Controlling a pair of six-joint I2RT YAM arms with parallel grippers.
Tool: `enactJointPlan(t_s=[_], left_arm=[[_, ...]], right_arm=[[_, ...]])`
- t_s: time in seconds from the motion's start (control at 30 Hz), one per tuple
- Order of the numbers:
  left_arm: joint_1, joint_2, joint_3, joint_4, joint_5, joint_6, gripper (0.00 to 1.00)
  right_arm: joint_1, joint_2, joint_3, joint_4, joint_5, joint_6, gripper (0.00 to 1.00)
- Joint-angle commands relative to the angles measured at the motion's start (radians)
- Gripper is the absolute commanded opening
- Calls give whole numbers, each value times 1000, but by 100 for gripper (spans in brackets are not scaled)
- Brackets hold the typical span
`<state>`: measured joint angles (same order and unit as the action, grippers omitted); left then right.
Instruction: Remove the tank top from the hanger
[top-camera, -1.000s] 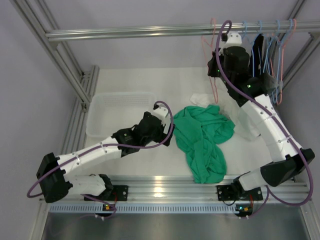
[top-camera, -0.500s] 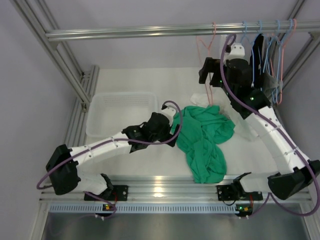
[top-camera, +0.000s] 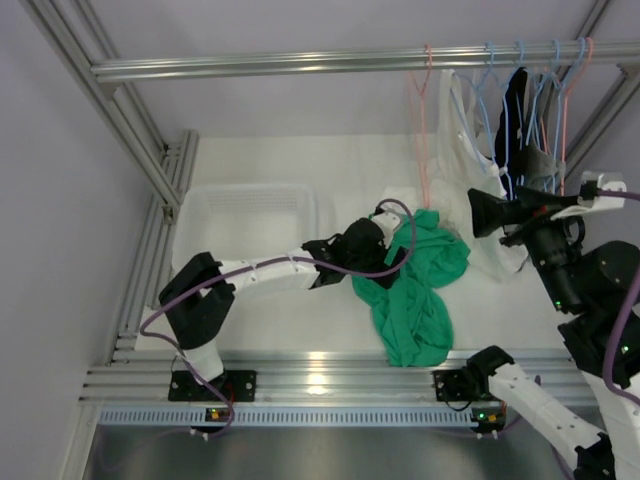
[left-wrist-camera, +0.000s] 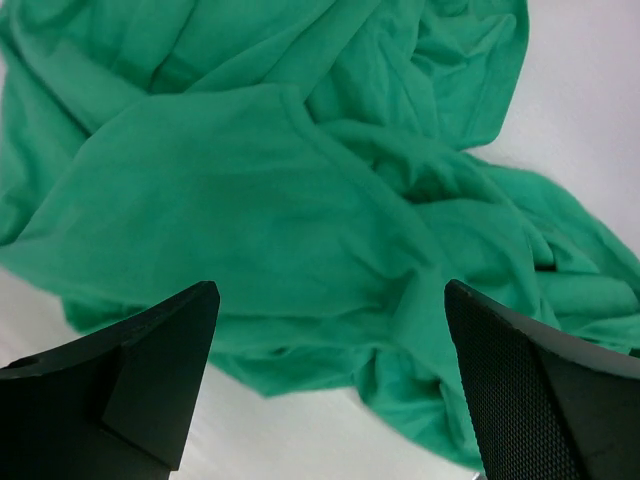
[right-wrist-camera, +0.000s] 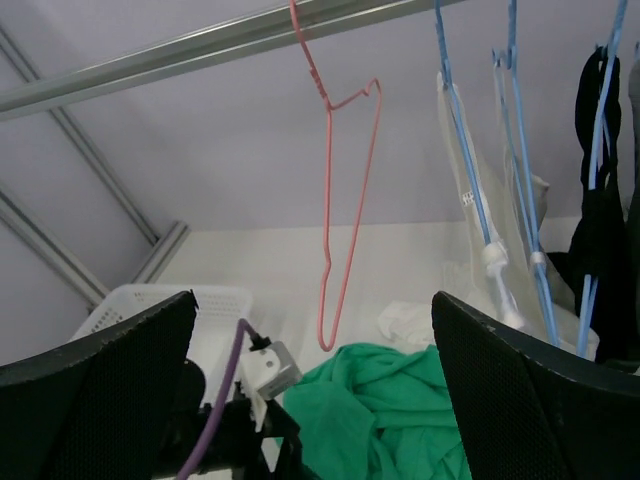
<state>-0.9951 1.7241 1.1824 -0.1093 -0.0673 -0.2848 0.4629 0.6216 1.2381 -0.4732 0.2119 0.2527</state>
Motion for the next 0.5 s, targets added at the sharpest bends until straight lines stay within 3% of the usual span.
enactJointPlan(t_s=[0.0, 0.17, 0.37, 0.47], left_arm=[[-49, 102, 114, 99, 17, 21, 99], [-100, 216, 175, 97, -72, 3, 99], [-192, 357, 172, 25, -320, -11, 99], [-215, 393, 163, 20, -339, -33, 99]], right_arm=[[13, -38, 3, -123, -25, -43, 99], [13, -71, 17, -180, -25, -75, 99], [13, -91, 31, -197, -78, -89, 99], [13, -89, 34, -196, -88, -93, 99]])
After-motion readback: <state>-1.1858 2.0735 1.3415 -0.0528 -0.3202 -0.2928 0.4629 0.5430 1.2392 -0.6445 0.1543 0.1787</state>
